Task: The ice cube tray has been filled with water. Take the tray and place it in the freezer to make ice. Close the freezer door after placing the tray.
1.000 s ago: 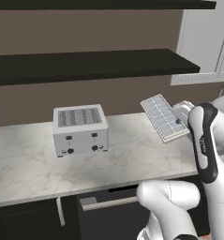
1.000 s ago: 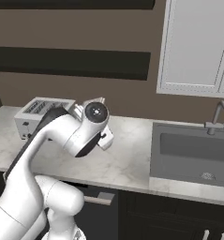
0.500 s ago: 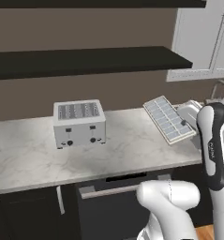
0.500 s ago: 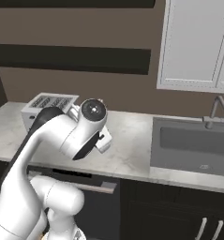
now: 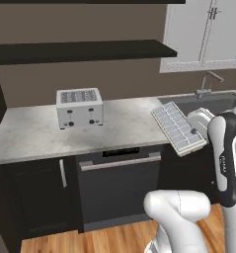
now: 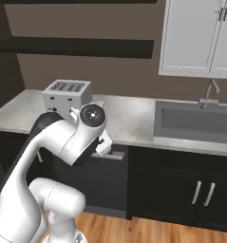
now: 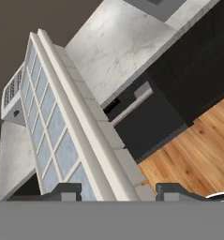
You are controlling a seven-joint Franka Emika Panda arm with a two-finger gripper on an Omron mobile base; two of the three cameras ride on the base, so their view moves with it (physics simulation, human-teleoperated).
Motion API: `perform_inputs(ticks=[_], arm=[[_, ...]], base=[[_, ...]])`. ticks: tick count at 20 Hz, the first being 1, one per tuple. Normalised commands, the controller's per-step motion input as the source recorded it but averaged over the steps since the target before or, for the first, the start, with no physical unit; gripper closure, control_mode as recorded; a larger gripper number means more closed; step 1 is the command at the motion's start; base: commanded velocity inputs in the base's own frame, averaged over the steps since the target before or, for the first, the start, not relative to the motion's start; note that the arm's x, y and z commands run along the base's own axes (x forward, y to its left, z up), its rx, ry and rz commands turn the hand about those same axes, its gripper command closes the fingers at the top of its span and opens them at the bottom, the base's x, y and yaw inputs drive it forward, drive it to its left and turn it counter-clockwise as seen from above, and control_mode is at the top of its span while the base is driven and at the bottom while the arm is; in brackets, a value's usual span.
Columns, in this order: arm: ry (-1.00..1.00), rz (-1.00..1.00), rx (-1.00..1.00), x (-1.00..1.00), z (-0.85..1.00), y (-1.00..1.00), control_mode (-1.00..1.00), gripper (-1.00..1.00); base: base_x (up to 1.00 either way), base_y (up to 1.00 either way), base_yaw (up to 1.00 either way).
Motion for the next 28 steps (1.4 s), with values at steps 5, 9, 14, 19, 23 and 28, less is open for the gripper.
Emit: perform_inputs(ticks=[5, 9, 14, 19, 23, 28], arm=[[0.00, 0.00, 0.00, 0.00, 0.00, 0.00, 1.00, 1.00], [0.00, 0.00, 0.00, 0.00, 0.00, 0.00, 1.00, 1.00], [0.00, 0.00, 0.00, 0.00, 0.00, 0.00, 1.00, 1.00], [0.00, 0.00, 0.00, 0.00, 0.00, 0.00, 1.00, 1.00], [0.00, 0.00, 0.00, 0.00, 0.00, 0.00, 1.00, 1.00], [0.00, 0.00, 0.00, 0.00, 0.00, 0.00, 1.00, 1.00]], base=[[-0.86, -0.07, -0.12], [-0.67, -0.09, -0.19], [-0.53, -0.11, -0.24], [-0.46, -0.09, -0.28], [-0.50, -0.12, -0.31], [-0.51, -0.13, -0.34]])
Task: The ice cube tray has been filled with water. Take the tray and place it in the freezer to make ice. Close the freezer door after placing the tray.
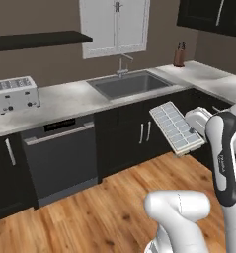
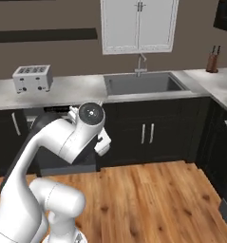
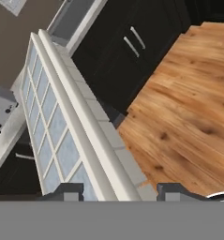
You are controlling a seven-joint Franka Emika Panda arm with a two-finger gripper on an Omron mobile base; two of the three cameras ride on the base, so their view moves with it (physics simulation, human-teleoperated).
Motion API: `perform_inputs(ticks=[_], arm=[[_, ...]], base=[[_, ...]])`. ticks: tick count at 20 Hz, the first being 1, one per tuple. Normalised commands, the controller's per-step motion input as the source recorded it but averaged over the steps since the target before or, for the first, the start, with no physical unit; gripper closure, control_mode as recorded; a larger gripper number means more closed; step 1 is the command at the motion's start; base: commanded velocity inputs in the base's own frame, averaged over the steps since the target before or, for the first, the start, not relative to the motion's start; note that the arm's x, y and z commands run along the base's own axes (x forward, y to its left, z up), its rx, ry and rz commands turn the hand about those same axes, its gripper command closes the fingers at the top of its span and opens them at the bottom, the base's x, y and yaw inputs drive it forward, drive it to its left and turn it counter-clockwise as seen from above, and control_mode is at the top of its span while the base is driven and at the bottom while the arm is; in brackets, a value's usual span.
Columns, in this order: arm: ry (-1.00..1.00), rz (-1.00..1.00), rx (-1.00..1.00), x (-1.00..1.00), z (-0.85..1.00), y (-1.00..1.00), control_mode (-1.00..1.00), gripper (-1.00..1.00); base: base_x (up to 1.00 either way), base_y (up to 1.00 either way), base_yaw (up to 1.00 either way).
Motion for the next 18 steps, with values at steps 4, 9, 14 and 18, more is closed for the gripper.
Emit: perform_inputs(ticks=[4, 9, 14, 18], arm=[[0.00, 0.00, 0.00, 0.00, 0.00, 0.00, 1.00, 1.00], [0.00, 0.00, 0.00, 0.00, 0.00, 0.00, 1.00, 1.00], [0.00, 0.00, 0.00, 0.00, 0.00, 0.00, 1.00, 1.00], [0.00, 0.00, 0.00, 0.00, 0.00, 0.00, 1.00, 1.00]], base=[[-0.47, -0.08, -0.36], [-0.41, -0.01, -0.38], [-0.37, 0.00, -0.41], [-0.38, 0.00, -0.42]])
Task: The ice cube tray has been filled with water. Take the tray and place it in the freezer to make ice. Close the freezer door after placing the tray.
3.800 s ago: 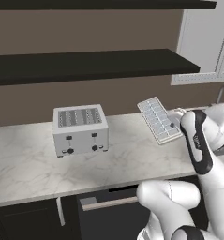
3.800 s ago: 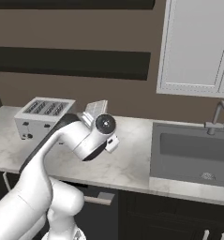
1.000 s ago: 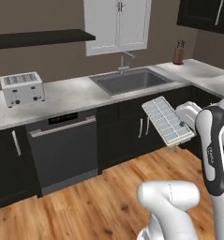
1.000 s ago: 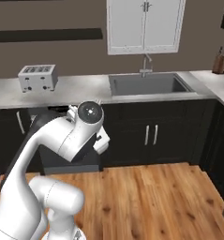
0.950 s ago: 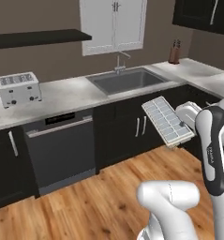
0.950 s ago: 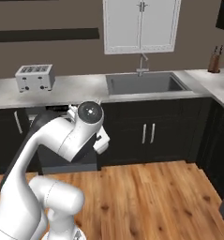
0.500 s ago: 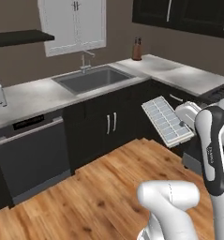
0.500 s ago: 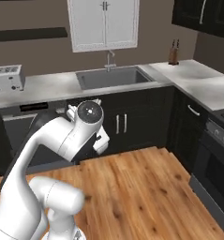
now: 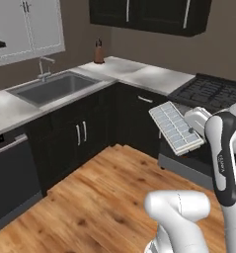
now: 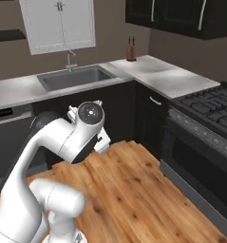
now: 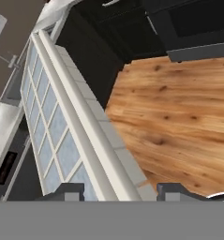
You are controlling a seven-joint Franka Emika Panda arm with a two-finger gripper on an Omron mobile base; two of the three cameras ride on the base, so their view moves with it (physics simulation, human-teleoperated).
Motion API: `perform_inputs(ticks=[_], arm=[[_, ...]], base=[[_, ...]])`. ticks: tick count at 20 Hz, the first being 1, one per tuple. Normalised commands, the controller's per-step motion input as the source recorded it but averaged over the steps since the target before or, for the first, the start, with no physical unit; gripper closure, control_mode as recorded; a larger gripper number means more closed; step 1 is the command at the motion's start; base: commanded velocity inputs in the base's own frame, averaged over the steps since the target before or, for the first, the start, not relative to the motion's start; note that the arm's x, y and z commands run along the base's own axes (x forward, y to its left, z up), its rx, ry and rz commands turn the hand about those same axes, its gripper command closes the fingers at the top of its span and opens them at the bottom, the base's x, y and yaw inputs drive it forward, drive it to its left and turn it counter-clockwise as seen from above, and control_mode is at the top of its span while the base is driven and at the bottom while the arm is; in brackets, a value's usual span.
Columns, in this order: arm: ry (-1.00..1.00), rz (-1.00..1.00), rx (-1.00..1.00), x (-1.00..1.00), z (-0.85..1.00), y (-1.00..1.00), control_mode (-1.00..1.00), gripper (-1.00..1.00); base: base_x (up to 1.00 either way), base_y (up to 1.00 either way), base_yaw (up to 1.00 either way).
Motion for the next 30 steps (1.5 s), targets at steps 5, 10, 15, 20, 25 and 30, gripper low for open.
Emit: perform_inputs(ticks=[5, 10, 15, 20, 25, 30], arm=[[0.00, 0.00, 0.00, 0.00, 0.00, 0.00, 1.00, 1.00], [0.00, 0.00, 0.00, 0.00, 0.00, 0.00, 1.00, 1.00], [0.00, 0.00, 0.00, 0.00, 0.00, 0.00, 1.00, 1.00], [0.00, 0.00, 0.00, 0.00, 0.00, 0.00, 1.00, 1.00], [0.00, 0.00, 0.00, 0.00, 0.00, 0.00, 1.00, 1.00], [0.00, 0.00, 0.00, 0.00, 0.00, 0.00, 1.00, 1.00]], base=[[-0.33, 0.00, -0.42], [-0.30, 0.00, -0.41], [-0.42, 0.00, -0.41], [-0.49, 0.00, -0.42], [-0.42, 0.00, -0.44], [-0.49, 0.00, -0.44]])
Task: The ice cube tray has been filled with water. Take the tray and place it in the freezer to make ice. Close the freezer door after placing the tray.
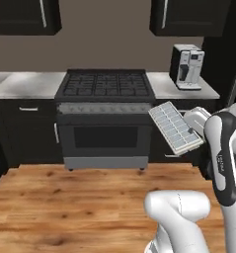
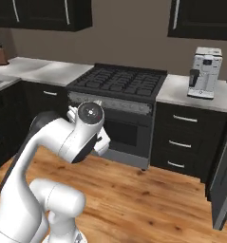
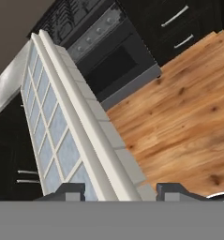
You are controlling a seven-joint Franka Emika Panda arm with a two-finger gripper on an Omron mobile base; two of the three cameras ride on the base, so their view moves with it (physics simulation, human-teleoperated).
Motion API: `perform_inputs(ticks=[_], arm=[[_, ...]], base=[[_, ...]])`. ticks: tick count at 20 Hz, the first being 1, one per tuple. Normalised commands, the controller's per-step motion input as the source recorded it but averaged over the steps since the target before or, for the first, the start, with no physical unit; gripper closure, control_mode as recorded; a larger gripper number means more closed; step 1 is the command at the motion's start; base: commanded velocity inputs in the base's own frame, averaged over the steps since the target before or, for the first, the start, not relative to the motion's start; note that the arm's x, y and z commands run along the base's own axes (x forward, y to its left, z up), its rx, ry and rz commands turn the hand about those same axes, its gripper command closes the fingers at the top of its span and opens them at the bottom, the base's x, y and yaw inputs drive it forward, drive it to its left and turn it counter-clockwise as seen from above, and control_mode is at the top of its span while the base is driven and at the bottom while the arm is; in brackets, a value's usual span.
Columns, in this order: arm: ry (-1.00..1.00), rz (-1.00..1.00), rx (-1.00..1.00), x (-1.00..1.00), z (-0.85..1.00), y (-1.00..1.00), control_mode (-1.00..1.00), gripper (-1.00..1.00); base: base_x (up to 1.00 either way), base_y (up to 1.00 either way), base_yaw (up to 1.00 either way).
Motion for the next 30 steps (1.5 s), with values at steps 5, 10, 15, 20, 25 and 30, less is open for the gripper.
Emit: perform_inputs(ticks=[5, 10, 15, 20, 25, 30], arm=[[0.00, 0.00, 0.00, 0.00, 0.00, 0.00, 1.00, 1.00], [0.00, 0.00, 0.00, 0.00, 0.00, 0.00, 1.00, 1.00], [0.00, 0.00, 0.00, 0.00, 0.00, 0.00, 1.00, 1.00], [0.00, 0.00, 0.00, 0.00, 0.00, 0.00, 1.00, 1.00], [0.00, 0.00, 0.00, 0.00, 0.00, 0.00, 1.00, 1.00], [0.00, 0.00, 0.00, 0.00, 0.00, 0.00, 1.00, 1.00]], base=[[-0.48, 0.01, -0.43], [-0.34, 0.00, -0.43], [-0.27, 0.00, -0.41], [-0.19, 0.00, -0.41], [-0.19, 0.00, -0.41], [-0.20, 0.00, -0.41]])
